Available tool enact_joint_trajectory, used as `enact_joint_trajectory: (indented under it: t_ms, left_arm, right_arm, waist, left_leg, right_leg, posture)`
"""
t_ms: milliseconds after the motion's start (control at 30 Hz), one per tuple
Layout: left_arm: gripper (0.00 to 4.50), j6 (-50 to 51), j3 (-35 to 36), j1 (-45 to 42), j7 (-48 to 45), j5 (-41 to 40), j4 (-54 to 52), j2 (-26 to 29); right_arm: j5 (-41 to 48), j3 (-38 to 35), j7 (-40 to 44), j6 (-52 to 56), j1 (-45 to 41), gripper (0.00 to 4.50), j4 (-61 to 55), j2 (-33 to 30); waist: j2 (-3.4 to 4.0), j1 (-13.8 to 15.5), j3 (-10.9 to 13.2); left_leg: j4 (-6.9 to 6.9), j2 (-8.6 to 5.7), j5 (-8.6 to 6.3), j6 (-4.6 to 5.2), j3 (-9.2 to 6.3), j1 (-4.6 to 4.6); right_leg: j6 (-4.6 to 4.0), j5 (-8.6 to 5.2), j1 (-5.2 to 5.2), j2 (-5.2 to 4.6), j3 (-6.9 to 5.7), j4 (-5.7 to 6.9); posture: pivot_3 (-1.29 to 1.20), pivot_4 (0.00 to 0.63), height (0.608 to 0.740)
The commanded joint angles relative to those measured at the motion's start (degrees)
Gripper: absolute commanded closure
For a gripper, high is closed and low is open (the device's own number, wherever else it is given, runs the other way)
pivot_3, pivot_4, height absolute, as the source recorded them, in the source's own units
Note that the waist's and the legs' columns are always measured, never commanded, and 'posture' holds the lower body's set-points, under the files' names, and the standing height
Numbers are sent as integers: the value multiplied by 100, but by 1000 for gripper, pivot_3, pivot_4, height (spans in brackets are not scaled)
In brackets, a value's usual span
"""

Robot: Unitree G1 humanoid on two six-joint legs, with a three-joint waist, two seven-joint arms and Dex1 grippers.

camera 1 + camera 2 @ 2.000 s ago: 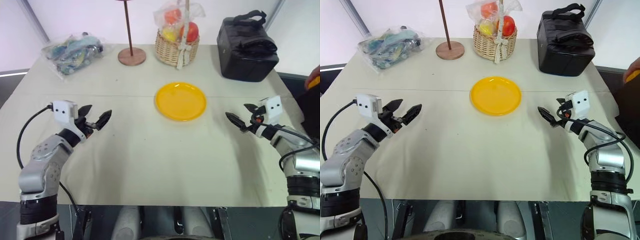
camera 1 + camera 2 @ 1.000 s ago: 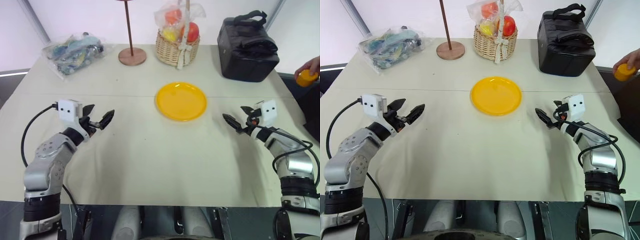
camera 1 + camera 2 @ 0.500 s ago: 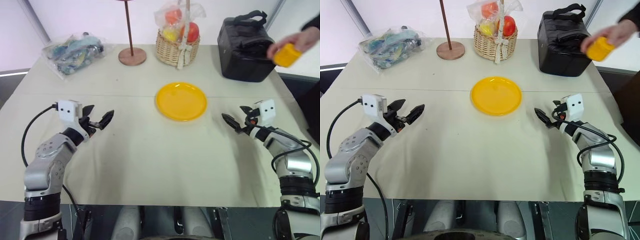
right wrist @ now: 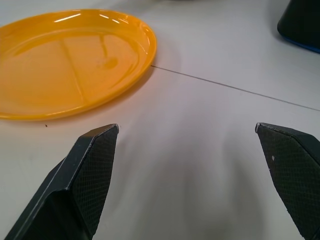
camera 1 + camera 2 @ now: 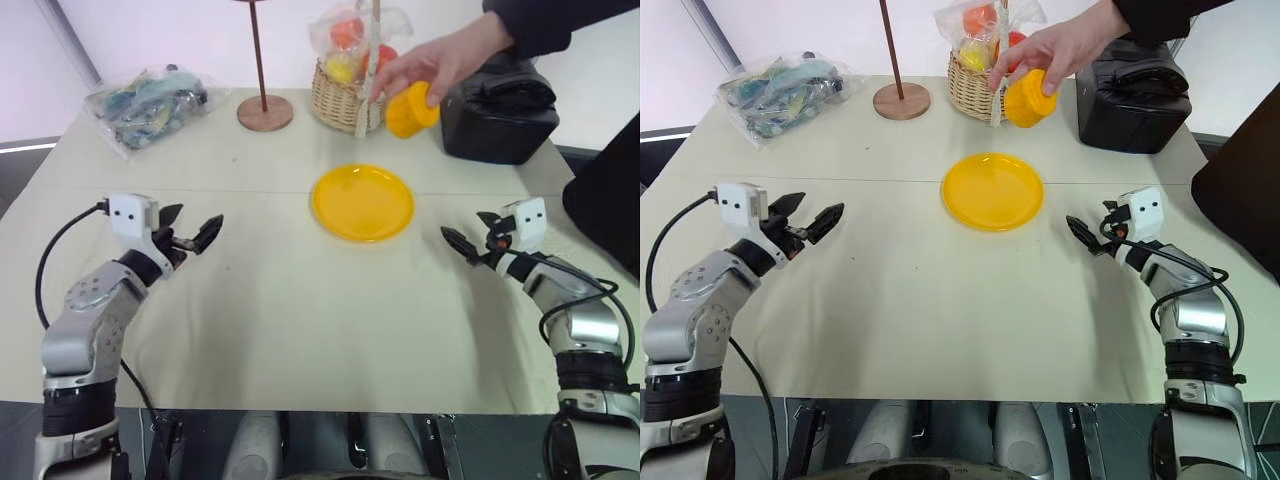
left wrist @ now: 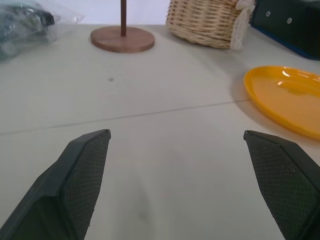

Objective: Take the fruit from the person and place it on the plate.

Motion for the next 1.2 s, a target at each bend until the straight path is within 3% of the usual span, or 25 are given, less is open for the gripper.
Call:
enact_joint_trajectory:
  t_ms: [33,333,400,533,700,833,1033,1200]
  left_arm:
    - [0,-64,194,-119,-29,-61,-83,95]
    - [0,-22,176,-77,-245,-98,-93,201]
    - [0,582,432,-174,-892,-970,-573,671]
    - [0,1898,1308,-1161,-1506,-3215,-726,1771]
    - [0,2248,1378,-1966,-1880,-3857,-321,2412]
    - [0,2263,1196,-2164,-2009,-3834,-206,2494]
    - [0,2214,953,-1940,-2049,-3632,-256,2398]
    - [0,2196,873,-1597,-2367,-3344,-319,2692]
  right_arm:
    - [20,-64,-45,-32,-75,20,-266,11]
    - [1662,-672,-94,1521,-33,20,-1856,213]
    - [1824,-744,-179,1732,-3,20,-2108,188]
    - [1775,-773,-285,1838,79,20,-2206,118]
    - [1709,-740,-295,1837,129,20,-2202,88]
    - [1936,-872,-514,1961,65,20,-2381,234]
    - [3215,-1321,-2040,2469,-567,20,-3033,1365]
    - [3365,-1021,-2849,2497,-911,20,-3239,2020]
  waist:
    - [0,-1,0]
    - [0,7,0]
    - [-5,0,3]
    - [-10,13,6]
    - [20,-7,-5]
    - [16,-11,-3]
    - [19,-43,-1]
    - [19,-30,-1]
  left_leg:
    - [0,0,0,0,1,0]
    - [-1,2,0,0,-2,-1]
    - [0,1,0,0,-3,-1]
    - [7,5,0,0,-14,-15]
    - [0,-5,-1,2,-2,0]
    - [0,1,0,1,-8,2]
    - [-4,5,1,-1,-6,2]
    - [-6,4,1,-2,-5,-2]
  right_leg:
    - [0,0,0,0,0,0]
    - [0,0,0,-1,-1,0]
    - [0,0,1,-1,-2,0]
    - [-1,0,-6,0,-11,2]
    - [4,-3,3,-7,1,-5]
    - [2,-3,1,8,-4,4]
    - [2,-2,-5,9,2,8]
    - [1,-3,-7,8,1,4]
  posture:
    - [0,150,740]
    - [0,150,740]
    - [0,150,740]
    - [0,150,740]
    - [0,150,740]
    - [0,150,740]
    - [0,150,740]
    - [0,150,740]
